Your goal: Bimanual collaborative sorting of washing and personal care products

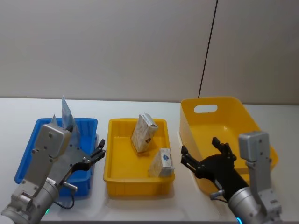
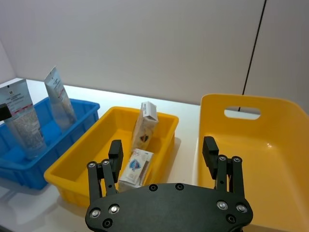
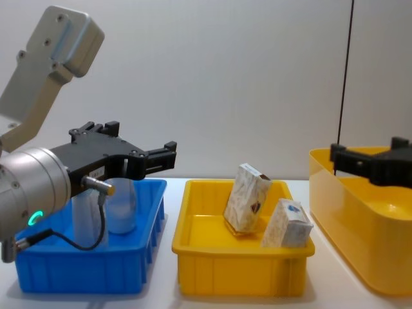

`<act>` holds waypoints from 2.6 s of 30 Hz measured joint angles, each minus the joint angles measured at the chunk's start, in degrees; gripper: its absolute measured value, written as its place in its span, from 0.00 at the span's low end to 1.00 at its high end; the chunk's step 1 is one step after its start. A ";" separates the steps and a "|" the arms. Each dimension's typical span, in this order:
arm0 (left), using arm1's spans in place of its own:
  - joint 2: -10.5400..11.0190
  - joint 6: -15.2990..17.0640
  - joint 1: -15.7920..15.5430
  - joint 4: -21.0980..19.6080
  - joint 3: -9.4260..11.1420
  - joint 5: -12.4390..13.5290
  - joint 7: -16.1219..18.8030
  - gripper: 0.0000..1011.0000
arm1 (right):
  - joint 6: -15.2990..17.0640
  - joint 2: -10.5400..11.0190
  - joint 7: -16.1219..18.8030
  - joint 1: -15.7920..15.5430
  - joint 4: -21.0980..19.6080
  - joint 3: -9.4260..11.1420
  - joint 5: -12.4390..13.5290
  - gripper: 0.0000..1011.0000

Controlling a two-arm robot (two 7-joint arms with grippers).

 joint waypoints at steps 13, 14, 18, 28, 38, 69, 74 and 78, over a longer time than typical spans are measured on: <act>0.00 0.00 0.00 0.00 0.00 0.00 0.00 0.99 | 7.05 -4.39 -2.42 3.10 2.96 -2.72 -1.22 1.00; 0.00 0.00 0.00 0.00 0.00 0.00 0.00 0.99 | 7.75 -4.89 -2.75 3.44 3.45 -2.91 -1.33 1.00; 0.00 0.00 0.00 0.00 0.00 0.00 0.00 0.99 | 9.44 -6.24 -3.36 4.52 4.98 -3.40 -1.55 1.00; 0.00 0.00 0.00 0.00 0.00 0.00 0.00 0.99 | 12.11 -8.99 -4.18 7.40 9.32 -4.25 -2.07 1.00; 0.00 0.00 0.00 0.00 0.00 0.00 0.00 0.99 | 13.30 -11.15 -4.27 10.14 13.53 -4.39 -2.29 1.00; 0.00 0.00 0.00 0.00 0.00 0.00 0.00 0.99 | 15.59 -16.51 -3.11 15.95 23.75 -1.99 -0.28 0.96; 0.00 0.00 0.00 0.00 0.00 0.00 0.00 0.99 | 15.93 -17.18 -2.79 16.81 25.18 -1.70 -0.13 0.83; 0.00 0.00 0.00 0.00 0.00 0.00 0.00 0.99 | 16.16 -17.64 -2.77 17.30 26.05 -1.47 -0.11 0.73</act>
